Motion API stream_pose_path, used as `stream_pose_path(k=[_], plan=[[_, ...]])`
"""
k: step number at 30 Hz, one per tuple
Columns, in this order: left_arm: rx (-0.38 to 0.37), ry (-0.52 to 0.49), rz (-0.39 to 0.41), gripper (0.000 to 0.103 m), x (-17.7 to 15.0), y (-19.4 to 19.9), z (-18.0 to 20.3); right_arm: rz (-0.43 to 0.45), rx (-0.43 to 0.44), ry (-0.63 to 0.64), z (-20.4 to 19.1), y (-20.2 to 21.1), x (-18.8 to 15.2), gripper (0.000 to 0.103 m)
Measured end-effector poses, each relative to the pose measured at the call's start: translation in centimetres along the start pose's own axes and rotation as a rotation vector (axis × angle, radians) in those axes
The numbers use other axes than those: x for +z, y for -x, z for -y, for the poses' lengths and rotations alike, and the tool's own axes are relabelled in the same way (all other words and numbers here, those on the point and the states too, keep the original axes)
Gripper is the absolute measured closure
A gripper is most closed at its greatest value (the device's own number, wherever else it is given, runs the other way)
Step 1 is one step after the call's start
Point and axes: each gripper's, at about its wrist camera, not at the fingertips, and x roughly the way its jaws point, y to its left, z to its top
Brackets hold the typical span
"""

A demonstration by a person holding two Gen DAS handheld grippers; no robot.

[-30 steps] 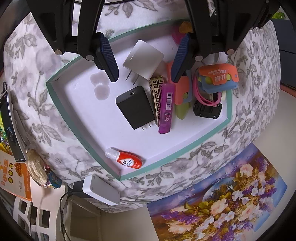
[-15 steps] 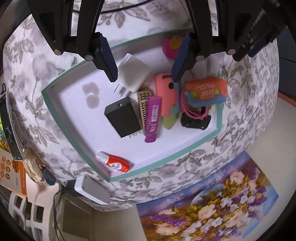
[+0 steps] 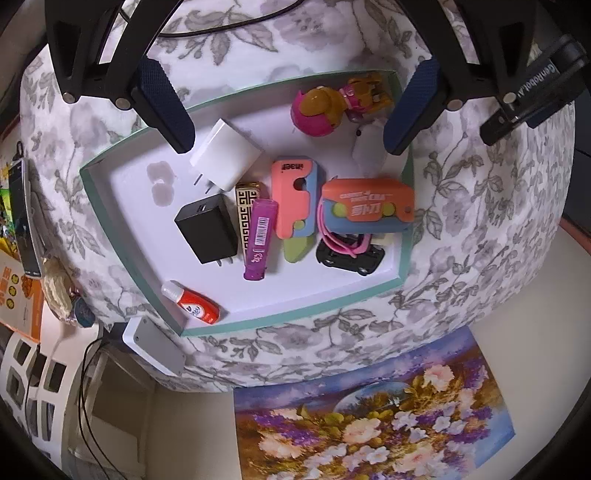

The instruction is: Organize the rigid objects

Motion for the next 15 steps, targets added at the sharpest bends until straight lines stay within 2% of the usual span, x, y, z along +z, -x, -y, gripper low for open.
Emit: stream_pose_path(k=[11, 15], plan=[[-0.034, -0.001, 0.024, 0.009, 0.3, 0.5, -1.5, 0.032, 0.006, 0.049, -1.8, 1.0, -0.2, 0.0], [-0.018, -0.022, 0.018, 0.009, 0.4, 0.4, -1.3, 0.037, 0.01, 0.054, -2.0, 1.0, -0.2, 0.0]])
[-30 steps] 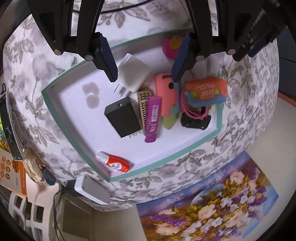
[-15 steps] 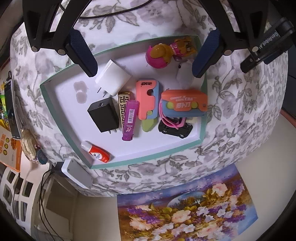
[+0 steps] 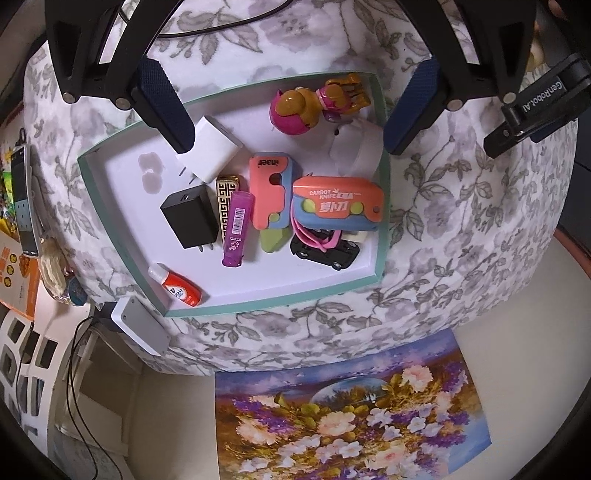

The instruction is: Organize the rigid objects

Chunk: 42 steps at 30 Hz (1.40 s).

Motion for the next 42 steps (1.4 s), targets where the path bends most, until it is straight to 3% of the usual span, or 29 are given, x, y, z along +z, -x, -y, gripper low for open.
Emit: stream_pose_path(k=[4, 26, 42], plan=[[-0.016, -0.004, -0.021, 0.009, 0.07, -0.43, -0.09, -0.001, 0.001, 0.006, -0.18, -0.13, 0.14, 0.0], [0.059, -0.052, -0.022, 0.009, 0.16, -0.55, 0.53, -0.02, 0.003, 0.011, -0.02, -0.75, 0.32, 0.0], [0.062, -0.031, -0.043, 0.009, 0.17, -0.88, 0.21, -0.03, 0.0, 0.013, -0.01, -0.97, 0.19, 0.0]])
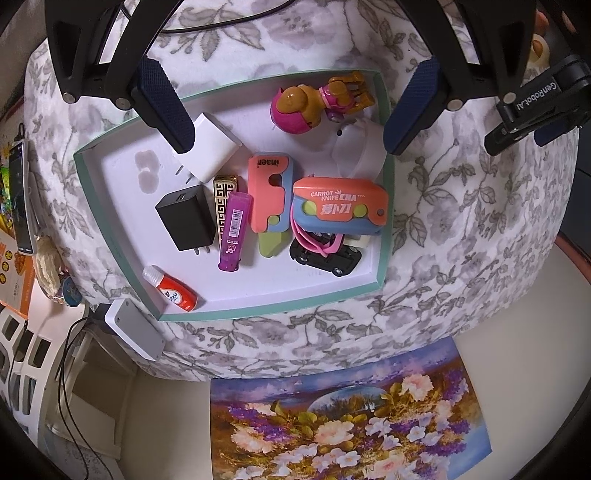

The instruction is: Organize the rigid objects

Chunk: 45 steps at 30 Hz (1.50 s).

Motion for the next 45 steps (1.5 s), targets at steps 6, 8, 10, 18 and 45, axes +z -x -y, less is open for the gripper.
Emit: stream_pose_path(k=[6, 8, 10, 18, 45], plan=[[0.001, 0.001, -0.001, 0.009, 0.02, 0.0, 0.05, -0.003, 0.0, 0.002, -0.01, -0.1, -0.02, 0.0], [0.0, 0.002, -0.002, 0.009, 0.02, -0.02, 0.05, -0.005, -0.001, 0.003, 0.0, -0.13, 0.0, 0.0], [0.0, 0.004, -0.003, 0.009, 0.02, -0.09, 0.05, -0.005, -0.001, 0.003, 0.0, -0.13, -0.03, 0.0], [0.001, 0.007, -0.008, 0.009, 0.06, -0.2, -0.08, -0.008, 0.0, 0.004, 0.04, -0.21, -0.08, 0.0], [0.007, 0.019, -0.018, 0.009, 0.04, -0.48, -0.31, -0.011, -0.001, 0.004, -0.04, -0.36, 0.05, 0.0]])
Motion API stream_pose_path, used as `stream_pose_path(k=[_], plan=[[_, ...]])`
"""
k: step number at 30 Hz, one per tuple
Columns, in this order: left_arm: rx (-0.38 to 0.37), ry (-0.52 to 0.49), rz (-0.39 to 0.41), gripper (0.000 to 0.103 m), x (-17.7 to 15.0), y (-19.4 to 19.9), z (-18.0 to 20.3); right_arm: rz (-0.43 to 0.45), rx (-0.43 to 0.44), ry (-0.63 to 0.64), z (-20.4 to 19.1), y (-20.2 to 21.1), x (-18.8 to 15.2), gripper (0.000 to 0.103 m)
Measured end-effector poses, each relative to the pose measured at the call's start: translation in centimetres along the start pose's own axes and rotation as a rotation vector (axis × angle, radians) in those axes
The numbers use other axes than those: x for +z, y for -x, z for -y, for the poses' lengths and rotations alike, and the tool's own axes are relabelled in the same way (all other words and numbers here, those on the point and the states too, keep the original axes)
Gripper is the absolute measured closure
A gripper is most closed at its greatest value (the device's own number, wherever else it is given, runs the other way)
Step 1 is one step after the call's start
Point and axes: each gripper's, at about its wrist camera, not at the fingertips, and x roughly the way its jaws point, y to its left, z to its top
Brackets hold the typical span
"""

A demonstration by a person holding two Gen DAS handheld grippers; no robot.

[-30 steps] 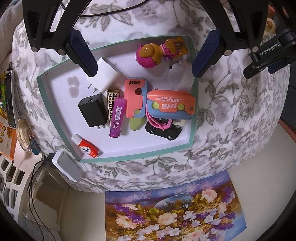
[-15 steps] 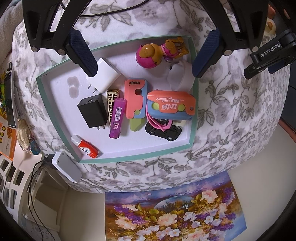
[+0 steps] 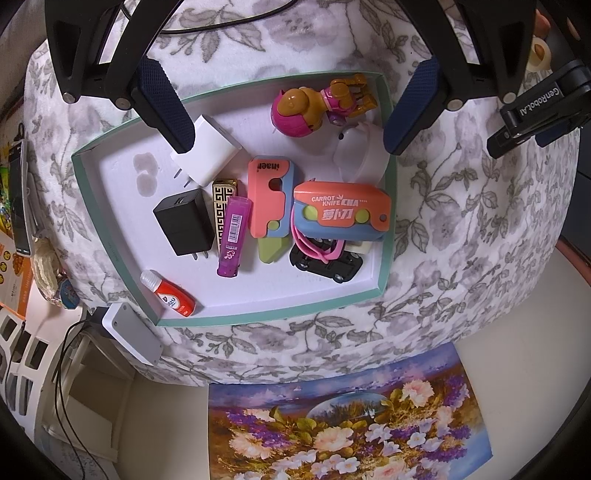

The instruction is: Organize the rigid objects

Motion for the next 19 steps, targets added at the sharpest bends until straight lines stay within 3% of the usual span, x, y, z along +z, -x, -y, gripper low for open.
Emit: stream_pose_path(k=[19], plan=[[-0.005, 0.012, 0.016, 0.009, 0.12, 0.37, 0.07, -0.002, 0.0, 0.0, 0.02, -0.09, -0.03, 0.0]])
